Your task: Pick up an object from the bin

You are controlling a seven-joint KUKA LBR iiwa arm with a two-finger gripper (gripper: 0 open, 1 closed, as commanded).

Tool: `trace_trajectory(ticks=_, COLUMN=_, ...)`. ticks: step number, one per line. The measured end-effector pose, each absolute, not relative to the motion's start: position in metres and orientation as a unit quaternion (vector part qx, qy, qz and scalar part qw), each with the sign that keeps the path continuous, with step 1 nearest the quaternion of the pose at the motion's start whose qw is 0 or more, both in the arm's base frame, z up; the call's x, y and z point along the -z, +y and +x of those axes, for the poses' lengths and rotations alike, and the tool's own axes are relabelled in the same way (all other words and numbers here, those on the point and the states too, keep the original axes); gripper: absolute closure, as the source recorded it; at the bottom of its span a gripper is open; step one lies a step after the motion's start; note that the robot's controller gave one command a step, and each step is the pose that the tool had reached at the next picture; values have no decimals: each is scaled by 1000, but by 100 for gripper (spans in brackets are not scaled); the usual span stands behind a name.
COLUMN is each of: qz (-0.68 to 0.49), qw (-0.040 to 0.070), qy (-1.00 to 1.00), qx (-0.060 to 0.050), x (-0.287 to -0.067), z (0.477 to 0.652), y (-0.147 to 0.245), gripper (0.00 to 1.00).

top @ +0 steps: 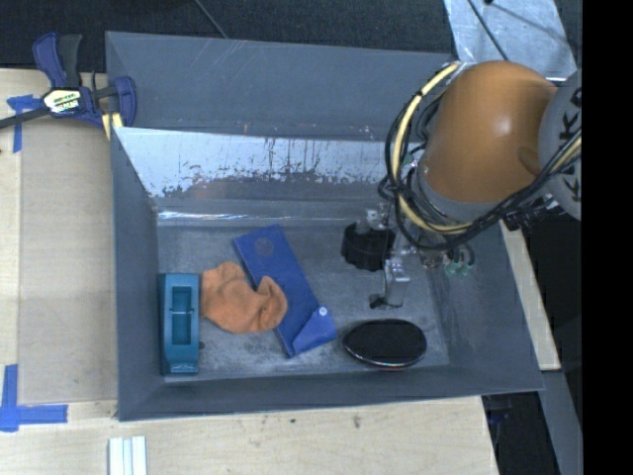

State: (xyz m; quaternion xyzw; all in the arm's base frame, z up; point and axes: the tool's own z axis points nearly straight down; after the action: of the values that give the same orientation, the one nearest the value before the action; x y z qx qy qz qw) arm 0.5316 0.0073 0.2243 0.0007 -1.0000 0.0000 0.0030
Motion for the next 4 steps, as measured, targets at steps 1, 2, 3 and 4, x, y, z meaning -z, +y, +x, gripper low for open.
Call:
trace_trajectory(ticks=1, qz=1, qw=-1, qy=-1000, qx=0, x=-229, z=533, y=7, gripper=0)
trace_trajectory(ticks=2, qz=49, qw=-3, qy=-999, qx=0, x=-168, z=514, y=-6, gripper=0)
trace_trajectory(ticks=3, qz=121, qw=0, qy=-993, qx=-1, x=-160, z=484, y=-34, gripper=0)
trace_trajectory(ticks=4, qz=93, qw=0, qy=-996, qx=0, x=-141, z=486, y=-25, gripper=0)
